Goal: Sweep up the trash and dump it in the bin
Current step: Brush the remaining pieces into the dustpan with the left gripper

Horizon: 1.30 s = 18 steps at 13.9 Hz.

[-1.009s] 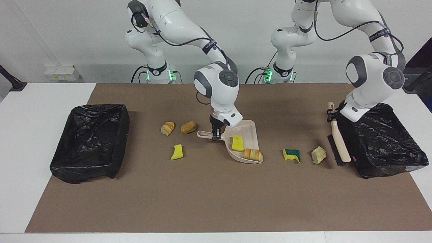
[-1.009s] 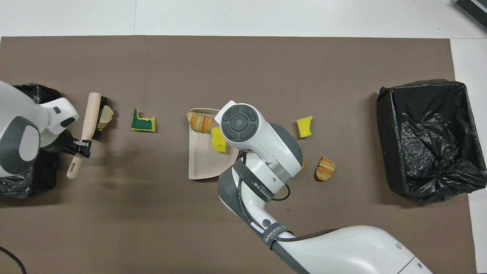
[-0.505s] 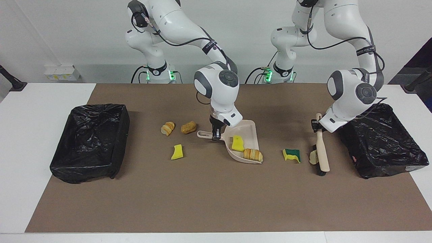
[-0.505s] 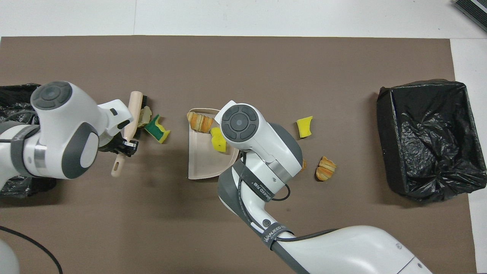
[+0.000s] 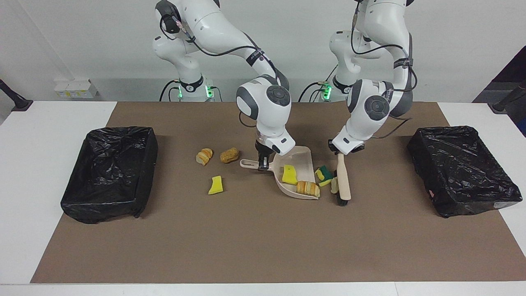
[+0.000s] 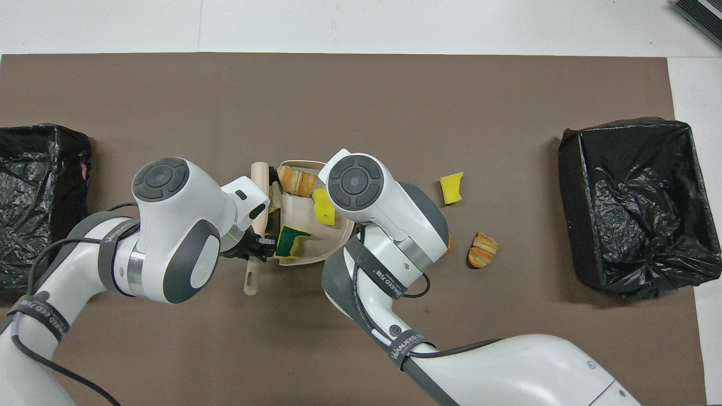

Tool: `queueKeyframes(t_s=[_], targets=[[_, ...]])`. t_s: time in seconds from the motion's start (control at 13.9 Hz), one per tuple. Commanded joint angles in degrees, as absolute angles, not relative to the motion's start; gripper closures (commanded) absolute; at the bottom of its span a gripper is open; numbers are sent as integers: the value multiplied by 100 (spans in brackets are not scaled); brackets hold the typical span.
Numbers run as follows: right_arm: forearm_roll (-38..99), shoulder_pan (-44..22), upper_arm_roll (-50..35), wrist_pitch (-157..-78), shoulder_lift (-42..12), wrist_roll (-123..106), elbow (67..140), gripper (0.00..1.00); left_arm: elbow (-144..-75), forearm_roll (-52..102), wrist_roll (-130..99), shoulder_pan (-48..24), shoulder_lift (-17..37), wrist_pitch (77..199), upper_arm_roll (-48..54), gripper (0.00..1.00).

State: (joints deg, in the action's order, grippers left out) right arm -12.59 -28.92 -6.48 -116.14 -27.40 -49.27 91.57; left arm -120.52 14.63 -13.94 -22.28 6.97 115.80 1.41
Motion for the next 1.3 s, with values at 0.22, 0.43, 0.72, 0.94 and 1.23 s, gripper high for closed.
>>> queueKeyframes(t_s=[0.22,0.43,0.72,0.94,1.23], targets=[[-1195,-2839,-712,-11848,-2681,-4781,9343,100,-12234,2871,-1503,-2241,353,11356,44,100],[-1195,-2795,-712,-11848,-2681,-4834,9343,100,-11998,3023,-1372,-1812,158,10717,35,100],[-1195,-2769,-712,-11856,-2681,-4852,9343,100,-11979,3006,-1064,-1662,106,10433,9,100],[-1195,-2751,-712,-11935,-2689,-4852,9343,100,-11971,2543,-1037,-1670,79,10292,9,100],[-1187,-2584,-738,-11988,-2559,-4992,9369,100,-11909,1567,-1002,-1652,-429,10222,-9,100]])
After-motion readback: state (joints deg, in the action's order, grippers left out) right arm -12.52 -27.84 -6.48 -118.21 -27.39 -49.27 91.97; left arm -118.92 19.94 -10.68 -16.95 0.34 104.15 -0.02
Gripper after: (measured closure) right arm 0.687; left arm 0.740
